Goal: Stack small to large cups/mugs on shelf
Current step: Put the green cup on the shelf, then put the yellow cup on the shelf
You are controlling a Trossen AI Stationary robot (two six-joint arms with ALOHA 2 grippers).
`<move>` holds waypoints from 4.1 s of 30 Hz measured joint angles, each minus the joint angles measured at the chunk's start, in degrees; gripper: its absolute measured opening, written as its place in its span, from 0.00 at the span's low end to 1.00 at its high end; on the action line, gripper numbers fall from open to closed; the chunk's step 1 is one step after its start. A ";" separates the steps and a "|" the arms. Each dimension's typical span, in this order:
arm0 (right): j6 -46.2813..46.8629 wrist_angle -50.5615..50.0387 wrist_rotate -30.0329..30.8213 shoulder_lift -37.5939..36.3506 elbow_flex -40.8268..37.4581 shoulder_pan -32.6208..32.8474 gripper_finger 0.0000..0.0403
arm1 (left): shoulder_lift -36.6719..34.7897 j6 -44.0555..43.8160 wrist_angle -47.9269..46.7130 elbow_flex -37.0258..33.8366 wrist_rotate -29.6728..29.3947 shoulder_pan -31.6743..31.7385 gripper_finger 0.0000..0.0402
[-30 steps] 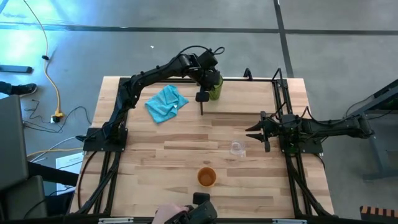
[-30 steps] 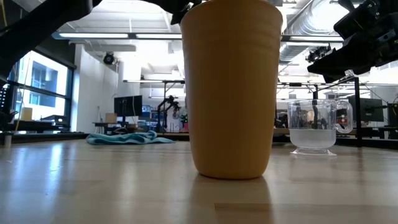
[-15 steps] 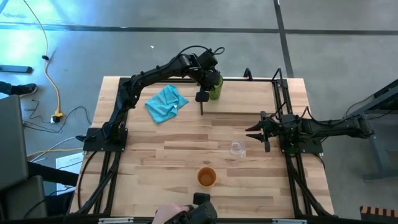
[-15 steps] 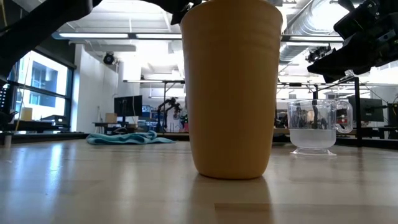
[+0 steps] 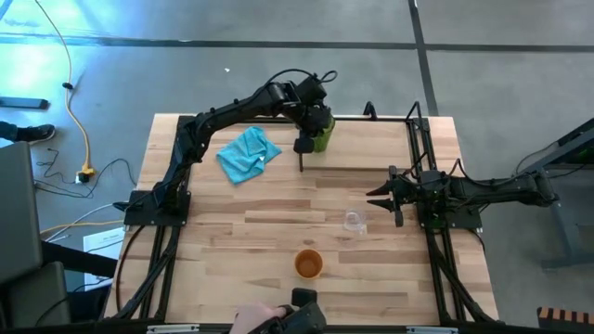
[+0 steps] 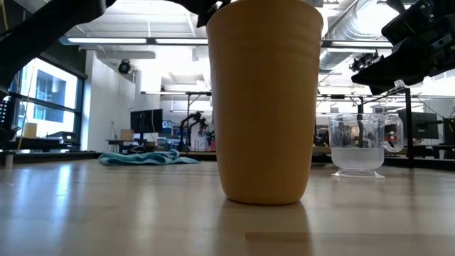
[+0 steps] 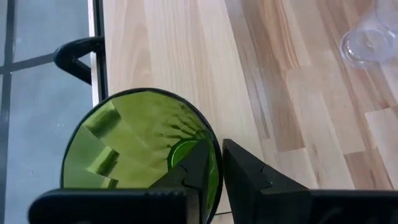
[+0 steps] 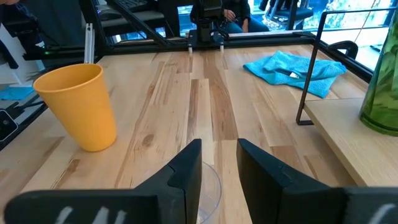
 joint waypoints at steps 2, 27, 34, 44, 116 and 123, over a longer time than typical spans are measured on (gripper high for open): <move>0.00 -0.14 0.00 0.00 0.00 -0.01 0.23 | 0.00 0.01 0.26 0.00 0.01 -0.03 0.07; 0.00 -0.22 0.00 0.02 0.00 -0.02 0.23 | -0.02 -0.46 2.08 0.00 1.37 0.04 0.06; 0.00 -0.24 0.00 0.04 0.00 -0.02 0.23 | -0.02 -1.70 1.99 0.00 1.35 0.04 0.06; 0.07 -0.25 0.00 0.04 0.00 -0.01 0.23 | -0.02 -1.87 2.52 0.00 -0.07 0.04 0.17; 0.45 16.16 0.00 0.02 -0.02 0.00 0.23 | -23.10 -10.46 -18.78 7.12 29.23 -7.16 0.27; 3.85 19.14 -4.14 1.15 2.56 0.01 0.23 | -23.22 -7.30 -23.91 6.97 32.89 -11.02 0.27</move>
